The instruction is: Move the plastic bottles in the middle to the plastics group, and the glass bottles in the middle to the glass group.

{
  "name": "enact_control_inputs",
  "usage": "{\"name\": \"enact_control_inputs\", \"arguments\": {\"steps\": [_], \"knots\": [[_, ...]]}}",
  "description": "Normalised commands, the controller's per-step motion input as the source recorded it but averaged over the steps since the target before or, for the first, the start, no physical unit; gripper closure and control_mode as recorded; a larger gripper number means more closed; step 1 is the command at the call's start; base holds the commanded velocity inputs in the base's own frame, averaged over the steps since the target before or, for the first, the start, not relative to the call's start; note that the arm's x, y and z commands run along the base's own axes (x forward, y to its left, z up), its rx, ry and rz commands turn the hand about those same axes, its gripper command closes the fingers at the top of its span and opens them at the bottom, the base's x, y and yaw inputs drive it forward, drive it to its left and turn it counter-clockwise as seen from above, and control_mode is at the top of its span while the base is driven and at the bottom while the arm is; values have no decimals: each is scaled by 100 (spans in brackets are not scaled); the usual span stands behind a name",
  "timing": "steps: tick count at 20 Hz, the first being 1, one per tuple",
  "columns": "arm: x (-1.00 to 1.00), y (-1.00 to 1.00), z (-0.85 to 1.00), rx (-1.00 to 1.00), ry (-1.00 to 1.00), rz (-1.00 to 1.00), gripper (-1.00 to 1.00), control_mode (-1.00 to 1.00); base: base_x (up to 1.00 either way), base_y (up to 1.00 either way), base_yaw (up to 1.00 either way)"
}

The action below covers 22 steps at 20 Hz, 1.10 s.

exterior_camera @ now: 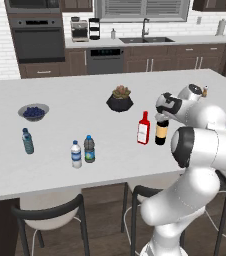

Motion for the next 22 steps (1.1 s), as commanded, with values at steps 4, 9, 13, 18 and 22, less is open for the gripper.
{"name": "enact_control_inputs", "arguments": {"steps": [4, 9, 13, 18, 22], "knots": [[0, -1, -14, 0, -4, 0, -100, -100, 0, 0, 0], [6, 0, -28, 0, -3, 0, -100, -100, 0, 0, 0], [8, 0, -1, 0, 0, 0, -100, -100, 0, 0, 0], [20, 0, 0, 0, 0, 0, -100, -100, 0, 0, 0], [18, 0, 0, 0, 0, 0, -100, -100, 0, 0, 0]]}}
